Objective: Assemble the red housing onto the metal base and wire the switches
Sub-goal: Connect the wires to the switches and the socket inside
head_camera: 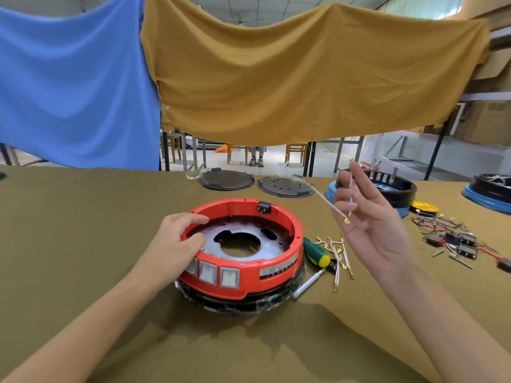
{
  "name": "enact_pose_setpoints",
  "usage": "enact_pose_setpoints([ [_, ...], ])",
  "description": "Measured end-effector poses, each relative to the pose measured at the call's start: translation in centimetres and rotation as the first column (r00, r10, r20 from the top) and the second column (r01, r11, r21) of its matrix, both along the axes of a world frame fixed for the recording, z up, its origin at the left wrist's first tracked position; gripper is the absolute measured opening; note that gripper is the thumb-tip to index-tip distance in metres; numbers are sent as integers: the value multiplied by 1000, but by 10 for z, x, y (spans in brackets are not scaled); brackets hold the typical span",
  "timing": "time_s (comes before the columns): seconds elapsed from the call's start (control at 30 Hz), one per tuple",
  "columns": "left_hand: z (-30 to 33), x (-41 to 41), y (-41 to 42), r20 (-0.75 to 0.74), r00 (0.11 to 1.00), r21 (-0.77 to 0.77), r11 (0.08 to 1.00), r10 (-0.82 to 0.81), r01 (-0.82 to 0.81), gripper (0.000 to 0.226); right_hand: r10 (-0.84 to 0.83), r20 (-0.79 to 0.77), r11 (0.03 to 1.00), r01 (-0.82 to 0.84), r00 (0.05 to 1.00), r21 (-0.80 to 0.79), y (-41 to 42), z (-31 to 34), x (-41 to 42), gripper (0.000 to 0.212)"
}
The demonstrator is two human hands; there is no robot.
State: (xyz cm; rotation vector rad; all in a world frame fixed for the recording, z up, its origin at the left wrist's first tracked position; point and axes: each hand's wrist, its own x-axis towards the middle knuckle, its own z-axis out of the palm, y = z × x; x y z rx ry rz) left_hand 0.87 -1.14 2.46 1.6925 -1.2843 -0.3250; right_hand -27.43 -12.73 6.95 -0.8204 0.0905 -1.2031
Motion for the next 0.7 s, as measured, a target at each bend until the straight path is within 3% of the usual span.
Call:
enact_pose_setpoints([
  [0.17, 4, -10, 3, 88, 996, 12, 1000, 14, -15, 34, 53, -117, 998, -50, 992, 26, 5, -12, 17, 41],
  [0.23, 7, -18, 7, 180, 983, -33, 999, 22, -16, 47, 110, -178, 994, -107, 978, 26, 8, -19, 26, 40],
  [0.33, 17, -33, 16, 305, 949, -188, 971, -84, 146, 71, 154, -259, 988, -154, 953, 22, 12, -25, 35, 41],
  [0.4, 21, -40, 19, 417, 893, -170, 950, -172, 262, 73, 157, -273, 988, -154, 949, 33, 14, -24, 38, 41],
  [0.53, 21, -41, 20, 466, 859, -79, 957, -212, 279, 55, 204, -222, 979, -196, 953, 60, 18, -20, 39, 41],
  [0.7, 21, -38, 19, 451, 873, -18, 976, -185, 216, 57, 320, -60, 943, -313, 945, 110, 25, -17, 44, 44],
])
